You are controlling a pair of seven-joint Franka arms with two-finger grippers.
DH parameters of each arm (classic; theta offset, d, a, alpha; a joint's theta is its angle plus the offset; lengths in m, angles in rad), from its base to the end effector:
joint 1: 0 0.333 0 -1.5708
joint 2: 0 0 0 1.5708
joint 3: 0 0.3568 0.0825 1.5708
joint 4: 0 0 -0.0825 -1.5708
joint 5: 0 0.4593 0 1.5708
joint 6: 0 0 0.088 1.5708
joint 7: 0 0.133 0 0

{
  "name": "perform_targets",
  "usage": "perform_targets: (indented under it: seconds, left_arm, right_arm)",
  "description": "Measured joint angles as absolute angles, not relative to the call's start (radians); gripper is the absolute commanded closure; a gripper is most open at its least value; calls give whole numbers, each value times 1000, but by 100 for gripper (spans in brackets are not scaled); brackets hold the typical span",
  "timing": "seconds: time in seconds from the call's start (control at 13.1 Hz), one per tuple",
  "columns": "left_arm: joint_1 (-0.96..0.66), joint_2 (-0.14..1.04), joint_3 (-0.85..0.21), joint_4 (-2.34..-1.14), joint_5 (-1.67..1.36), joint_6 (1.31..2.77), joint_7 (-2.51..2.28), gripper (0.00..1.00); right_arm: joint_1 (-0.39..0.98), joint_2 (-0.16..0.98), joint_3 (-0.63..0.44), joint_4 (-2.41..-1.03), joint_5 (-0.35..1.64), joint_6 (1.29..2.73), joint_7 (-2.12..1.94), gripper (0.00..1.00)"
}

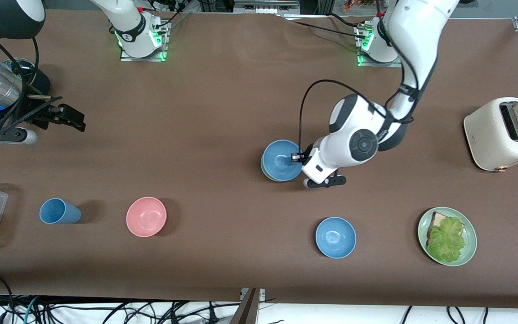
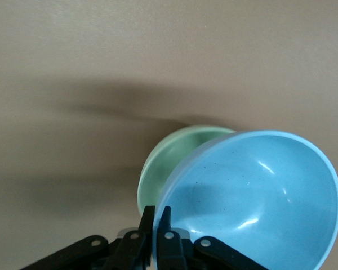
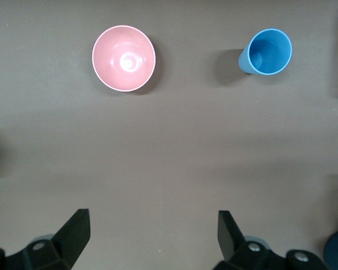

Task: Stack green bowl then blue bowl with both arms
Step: 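Lower the blue bowl into the green bowl and open the left gripper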

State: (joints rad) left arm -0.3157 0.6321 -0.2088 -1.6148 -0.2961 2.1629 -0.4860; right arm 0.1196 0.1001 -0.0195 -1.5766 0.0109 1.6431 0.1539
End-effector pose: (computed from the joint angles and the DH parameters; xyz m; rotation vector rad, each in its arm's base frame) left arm 0.6635 -0.3855 0.2223 2.8297 0.2452 -0.3487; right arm 0.6631 0.0685 0.5774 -3.1354 0.0858 0.0540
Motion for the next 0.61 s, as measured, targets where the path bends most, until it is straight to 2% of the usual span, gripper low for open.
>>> perform_targets:
  seconds: [0.15, 0.23, 0.31, 0.61]
  left_arm:
    - [-316, 667, -205, -1615, -296, 2188, -486, 100]
    - [-316, 673, -205, -1615, -296, 2189, -488, 45]
    - [-318, 674, -205, -1615, -296, 2189, -488, 1]
    - [-320, 657, -202, -1604, -296, 2167, -492, 0]
  right_arm:
    - [120, 100, -19, -1577, 11, 1643, 154, 0]
    - [120, 100, -19, -1577, 11, 1643, 154, 0]
    - [120, 100, -19, -1577, 11, 1643, 154, 0]
    - [120, 100, -19, -1577, 11, 1643, 154, 0]
